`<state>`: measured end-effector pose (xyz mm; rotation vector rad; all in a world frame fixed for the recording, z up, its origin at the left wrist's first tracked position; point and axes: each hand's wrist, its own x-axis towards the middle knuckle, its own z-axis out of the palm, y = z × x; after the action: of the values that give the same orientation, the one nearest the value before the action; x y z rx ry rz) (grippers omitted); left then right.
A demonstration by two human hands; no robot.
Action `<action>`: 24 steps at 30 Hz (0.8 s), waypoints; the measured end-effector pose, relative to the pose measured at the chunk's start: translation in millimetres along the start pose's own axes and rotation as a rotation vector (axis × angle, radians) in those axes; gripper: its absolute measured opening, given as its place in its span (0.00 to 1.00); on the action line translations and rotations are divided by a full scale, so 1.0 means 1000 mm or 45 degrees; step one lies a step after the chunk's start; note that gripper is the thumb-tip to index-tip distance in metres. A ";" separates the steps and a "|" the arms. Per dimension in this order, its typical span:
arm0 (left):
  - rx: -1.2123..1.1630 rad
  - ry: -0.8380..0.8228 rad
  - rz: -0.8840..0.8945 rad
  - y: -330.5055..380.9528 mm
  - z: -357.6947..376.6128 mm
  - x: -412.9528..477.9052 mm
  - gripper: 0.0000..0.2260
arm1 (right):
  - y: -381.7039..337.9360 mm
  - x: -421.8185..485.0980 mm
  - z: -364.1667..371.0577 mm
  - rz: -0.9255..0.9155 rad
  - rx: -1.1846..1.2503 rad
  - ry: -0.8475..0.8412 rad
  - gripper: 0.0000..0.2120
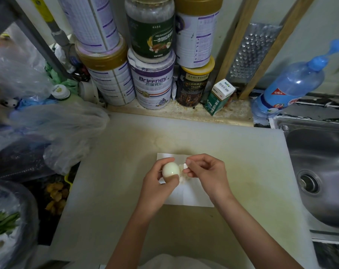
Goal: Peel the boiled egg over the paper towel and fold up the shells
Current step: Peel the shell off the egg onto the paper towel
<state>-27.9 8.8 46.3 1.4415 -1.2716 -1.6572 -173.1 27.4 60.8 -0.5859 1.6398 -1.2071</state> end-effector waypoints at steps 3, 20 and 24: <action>0.022 -0.005 0.005 -0.002 0.001 0.001 0.19 | 0.001 0.000 0.001 0.003 0.024 0.010 0.02; -0.050 0.044 -0.125 -0.018 -0.003 0.005 0.18 | 0.009 0.007 -0.013 -0.062 -0.172 0.092 0.05; -0.264 -0.006 -0.171 -0.017 -0.006 0.005 0.17 | 0.022 0.008 -0.009 -0.113 -0.516 0.074 0.08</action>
<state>-20.7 8.7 28.6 1.4224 -0.9906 -1.8227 -181.0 33.2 37.8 -0.8892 1.9421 -0.9626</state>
